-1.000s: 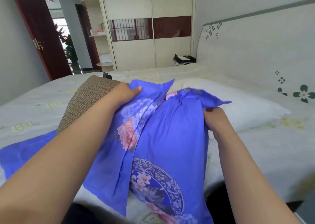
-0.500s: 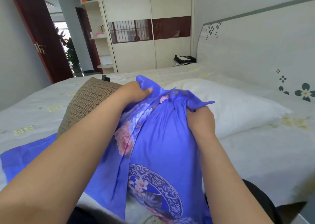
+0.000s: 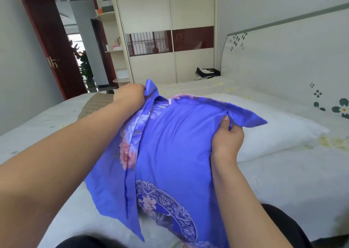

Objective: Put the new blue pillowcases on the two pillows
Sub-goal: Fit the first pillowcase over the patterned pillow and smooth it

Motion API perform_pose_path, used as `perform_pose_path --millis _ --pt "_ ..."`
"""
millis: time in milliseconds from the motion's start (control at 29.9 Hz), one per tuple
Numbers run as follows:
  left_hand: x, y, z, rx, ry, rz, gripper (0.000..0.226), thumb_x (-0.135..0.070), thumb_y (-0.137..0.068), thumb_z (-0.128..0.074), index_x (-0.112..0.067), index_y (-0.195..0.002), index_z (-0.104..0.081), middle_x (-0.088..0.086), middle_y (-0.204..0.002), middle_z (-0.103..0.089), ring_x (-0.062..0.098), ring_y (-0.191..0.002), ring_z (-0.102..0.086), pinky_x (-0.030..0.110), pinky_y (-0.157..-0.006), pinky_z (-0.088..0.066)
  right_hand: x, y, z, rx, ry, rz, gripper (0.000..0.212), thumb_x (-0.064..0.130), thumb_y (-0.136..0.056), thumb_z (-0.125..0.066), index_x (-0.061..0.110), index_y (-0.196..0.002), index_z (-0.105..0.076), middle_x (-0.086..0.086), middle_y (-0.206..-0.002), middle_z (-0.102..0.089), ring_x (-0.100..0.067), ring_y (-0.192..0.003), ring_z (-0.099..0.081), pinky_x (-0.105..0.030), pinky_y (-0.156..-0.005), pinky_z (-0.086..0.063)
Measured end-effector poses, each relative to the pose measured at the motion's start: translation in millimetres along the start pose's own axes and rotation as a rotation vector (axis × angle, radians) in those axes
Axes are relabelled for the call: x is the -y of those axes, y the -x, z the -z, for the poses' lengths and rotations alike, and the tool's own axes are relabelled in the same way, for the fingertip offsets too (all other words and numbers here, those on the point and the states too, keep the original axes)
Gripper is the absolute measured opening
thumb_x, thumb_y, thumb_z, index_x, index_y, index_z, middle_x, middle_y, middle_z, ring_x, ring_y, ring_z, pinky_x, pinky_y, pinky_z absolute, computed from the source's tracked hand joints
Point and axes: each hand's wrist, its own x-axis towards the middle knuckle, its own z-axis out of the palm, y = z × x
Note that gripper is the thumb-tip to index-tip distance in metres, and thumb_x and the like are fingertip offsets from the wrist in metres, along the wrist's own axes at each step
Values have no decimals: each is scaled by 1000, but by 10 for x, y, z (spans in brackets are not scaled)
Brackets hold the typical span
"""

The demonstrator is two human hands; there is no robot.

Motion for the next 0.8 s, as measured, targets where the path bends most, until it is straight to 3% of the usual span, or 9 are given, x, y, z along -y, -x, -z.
perform_pose_path --millis 134,301,401,534,634,701,735,801 --pt "496 41 0 -140 -91 21 26 -16 -91 -41 -14 -115 -51 18 -100 -63 39 -89 -61 36 -66 -40 -39 -39 -31 -1 -66 -126 21 24 -97 -47 19 -81 -60 7 -75 -59 -13 -72 -58 -27 -69 -47" --pt "1264 88 159 -210 138 320 24 -20 -93 -42 -8 -108 -56 24 -104 -62 43 -95 -59 42 -80 -44 75 -339 -103 38 -111 -188 21 27 -95 -54 20 -76 -60 7 -73 -58 -11 -67 -55 -25 -66 -45" --pt "1429 142 134 -162 262 401 26 -19 -93 -43 -4 -106 -59 26 -110 -61 44 -101 -57 41 -80 -43 101 -387 -249 71 -78 -196 23 30 -94 -55 21 -73 -58 6 -72 -58 -12 -66 -55 -27 -64 -45" --pt "1394 244 108 -42 408 404 45 -37 -98 -41 1 -110 -63 26 -117 -60 40 -110 -54 36 -87 -39 35 -499 -331 52 21 -181 24 33 -95 -51 24 -74 -56 7 -77 -59 -17 -79 -59 -34 -79 -49" --pt "1370 298 129 173 689 296 49 -60 -86 -52 -16 -105 -63 2 -110 -63 23 -99 -60 28 -85 -42 38 -543 -352 68 88 -164 20 32 -98 -44 18 -93 -58 4 -89 -59 -19 -87 -58 -31 -79 -45" --pt "1376 298 134 296 827 273 64 -71 -69 -64 -19 -106 -65 -3 -105 -68 18 -93 -65 30 -86 -49 56 -521 -410 71 108 -165 27 30 -99 -39 14 -110 -58 2 -97 -59 -21 -93 -59 -31 -82 -45" --pt "1360 291 112 275 825 267 59 -67 -68 -68 -19 -101 -66 -1 -101 -68 18 -91 -65 30 -84 -49 74 -491 -453 73 119 -160 31 30 -99 -37 13 -117 -56 0 -101 -59 -22 -98 -58 -32 -86 -45" --pt "1280 289 49 74 692 277 38 -51 -81 -65 -14 -90 -65 6 -94 -66 24 -87 -60 29 -76 -43 105 -427 -540 67 155 -138 36 33 -100 -33 13 -124 -51 0 -107 -57 -22 -101 -55 -34 -90 -41"
